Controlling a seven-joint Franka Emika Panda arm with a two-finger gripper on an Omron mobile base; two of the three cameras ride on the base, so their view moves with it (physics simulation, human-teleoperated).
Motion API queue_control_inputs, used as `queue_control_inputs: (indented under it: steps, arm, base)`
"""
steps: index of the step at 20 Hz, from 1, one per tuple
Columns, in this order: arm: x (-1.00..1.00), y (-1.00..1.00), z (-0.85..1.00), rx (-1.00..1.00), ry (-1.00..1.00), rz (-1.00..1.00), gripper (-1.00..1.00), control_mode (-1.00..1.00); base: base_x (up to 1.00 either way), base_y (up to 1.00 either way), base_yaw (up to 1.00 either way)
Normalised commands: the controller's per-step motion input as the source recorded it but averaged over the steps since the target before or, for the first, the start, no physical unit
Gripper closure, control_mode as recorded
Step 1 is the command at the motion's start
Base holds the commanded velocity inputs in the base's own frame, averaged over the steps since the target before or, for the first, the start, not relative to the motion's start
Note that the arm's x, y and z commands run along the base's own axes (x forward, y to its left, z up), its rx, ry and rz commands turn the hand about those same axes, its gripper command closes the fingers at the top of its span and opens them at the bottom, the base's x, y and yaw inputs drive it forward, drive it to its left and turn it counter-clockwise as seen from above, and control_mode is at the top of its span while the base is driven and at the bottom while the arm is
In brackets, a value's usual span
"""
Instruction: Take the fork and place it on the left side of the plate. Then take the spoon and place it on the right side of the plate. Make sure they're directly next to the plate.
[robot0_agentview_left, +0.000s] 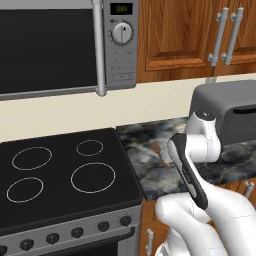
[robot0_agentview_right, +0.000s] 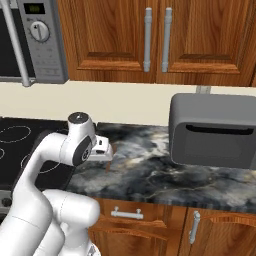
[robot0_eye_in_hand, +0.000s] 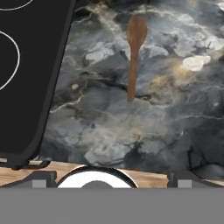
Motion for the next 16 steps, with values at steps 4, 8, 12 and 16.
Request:
queue_control_inputs:
  steps: [4,8,12,16]
  arm:
    - [0.97,0.0,-0.44,0.0,-0.03,0.0,-1.0,-1.0]
    - [0.81,0.0,-0.34,0.0,-0.03,0.0,-1.0,-1.0]
    - [0.79,0.0,-0.3,0.0,0.0,0.0,-1.0,-1.0]
    - [0.81,0.0,-0.12,0.0,0.0,0.0,-1.0,-1.0]
  base:
    - [0.0,0.0,0.0]
    - [0.0,0.0,0.0]
    - [0.0,0.0,0.0]
    - [0.0,0.0,0.0]
